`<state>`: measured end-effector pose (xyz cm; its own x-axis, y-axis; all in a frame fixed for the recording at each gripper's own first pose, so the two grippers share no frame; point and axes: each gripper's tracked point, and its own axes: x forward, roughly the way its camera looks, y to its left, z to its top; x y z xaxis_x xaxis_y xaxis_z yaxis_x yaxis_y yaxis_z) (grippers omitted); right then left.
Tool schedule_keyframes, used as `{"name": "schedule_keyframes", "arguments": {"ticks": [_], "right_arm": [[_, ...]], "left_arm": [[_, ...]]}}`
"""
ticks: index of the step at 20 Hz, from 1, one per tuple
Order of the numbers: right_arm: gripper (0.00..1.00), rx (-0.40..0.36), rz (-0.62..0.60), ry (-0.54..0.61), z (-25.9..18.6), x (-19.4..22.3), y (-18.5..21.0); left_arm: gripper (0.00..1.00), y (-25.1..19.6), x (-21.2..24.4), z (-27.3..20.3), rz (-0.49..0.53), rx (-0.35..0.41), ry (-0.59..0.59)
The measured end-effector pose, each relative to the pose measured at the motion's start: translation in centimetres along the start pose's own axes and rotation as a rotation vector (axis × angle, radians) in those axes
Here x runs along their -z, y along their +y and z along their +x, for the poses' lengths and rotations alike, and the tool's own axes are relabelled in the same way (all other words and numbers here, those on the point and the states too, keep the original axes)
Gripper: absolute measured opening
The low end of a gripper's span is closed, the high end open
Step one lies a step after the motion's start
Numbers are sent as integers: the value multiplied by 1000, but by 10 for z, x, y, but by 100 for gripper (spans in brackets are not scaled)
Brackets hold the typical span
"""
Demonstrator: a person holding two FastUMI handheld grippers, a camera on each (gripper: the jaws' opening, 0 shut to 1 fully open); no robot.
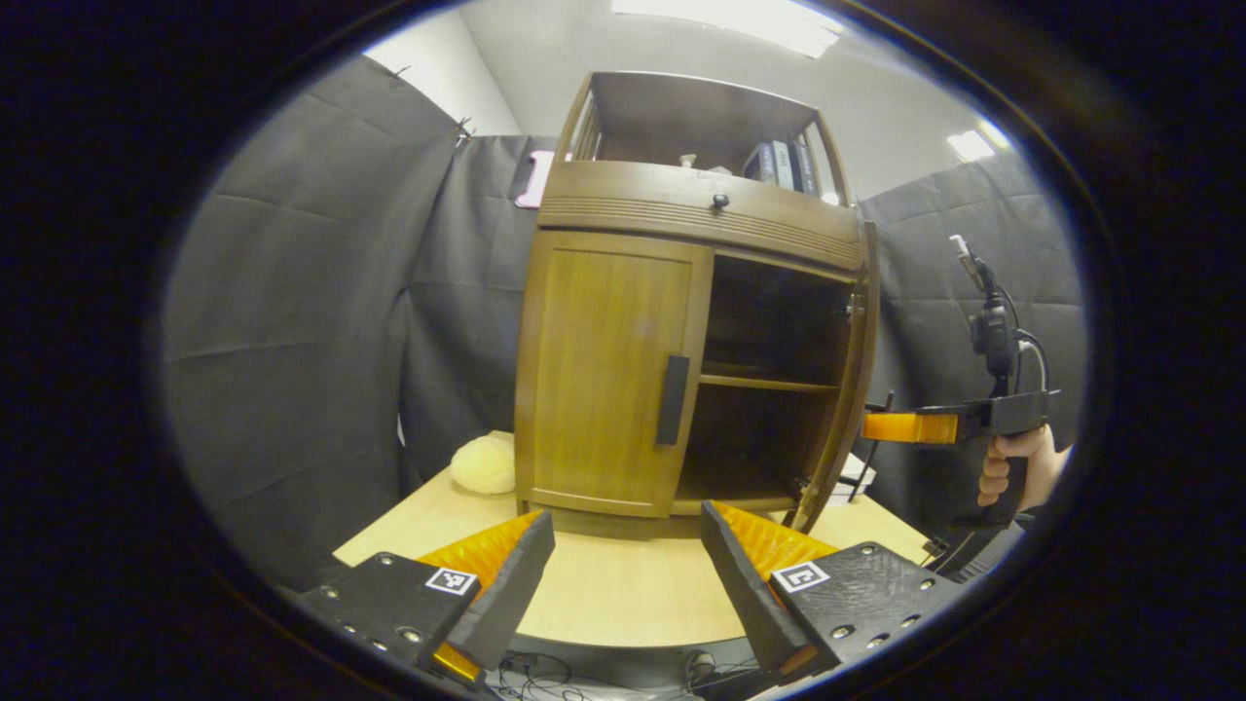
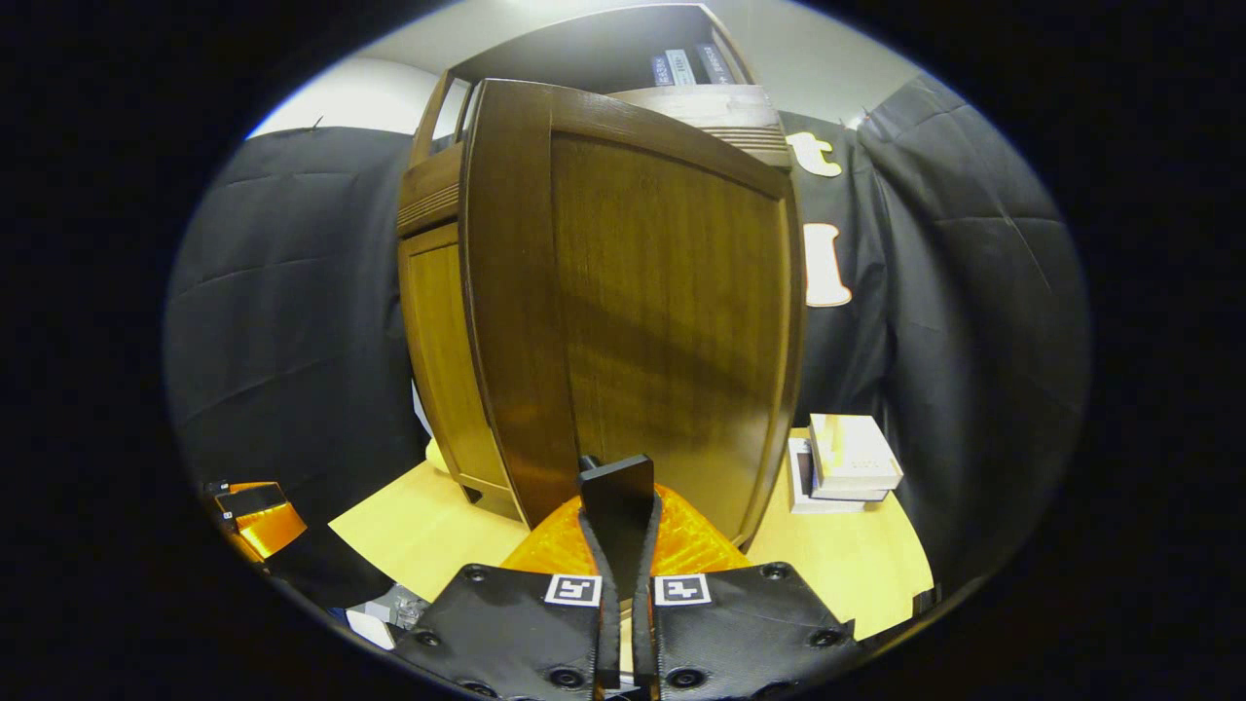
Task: Open the right door of the double-door shoe cabinet with the right hand, and open the left door with the left hand.
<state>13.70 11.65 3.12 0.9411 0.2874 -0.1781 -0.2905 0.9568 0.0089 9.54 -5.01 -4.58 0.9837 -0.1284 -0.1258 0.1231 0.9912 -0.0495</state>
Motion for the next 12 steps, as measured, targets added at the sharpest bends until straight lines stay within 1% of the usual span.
{"name": "schedule_keyframes", "arguments": {"ticks": [1, 4, 7, 10, 11, 12], "right_arm": [[2, 6, 6, -3, -7, 4, -8], [2, 35, 16, -11, -26, 11, -33], [2, 90, 17, -26, -41, 14, -66], [2, 136, 14, -35, -51, 15, -93], [5, 149, 18, -40, -53, 15, -102], [1, 163, 25, -44, -56, 15, -113]], "left_arm": [[96, 3, 0, 6, -2, 19, 3], [96, 12, -3, 27, 16, 67, 13], [96, 14, -9, 49, 38, 110, 16], [95, 8, -14, 63, 46, 131, 19], [95, 7, -12, 64, 42, 137, 22], [95, 7, -11, 65, 40, 142, 26]]}}
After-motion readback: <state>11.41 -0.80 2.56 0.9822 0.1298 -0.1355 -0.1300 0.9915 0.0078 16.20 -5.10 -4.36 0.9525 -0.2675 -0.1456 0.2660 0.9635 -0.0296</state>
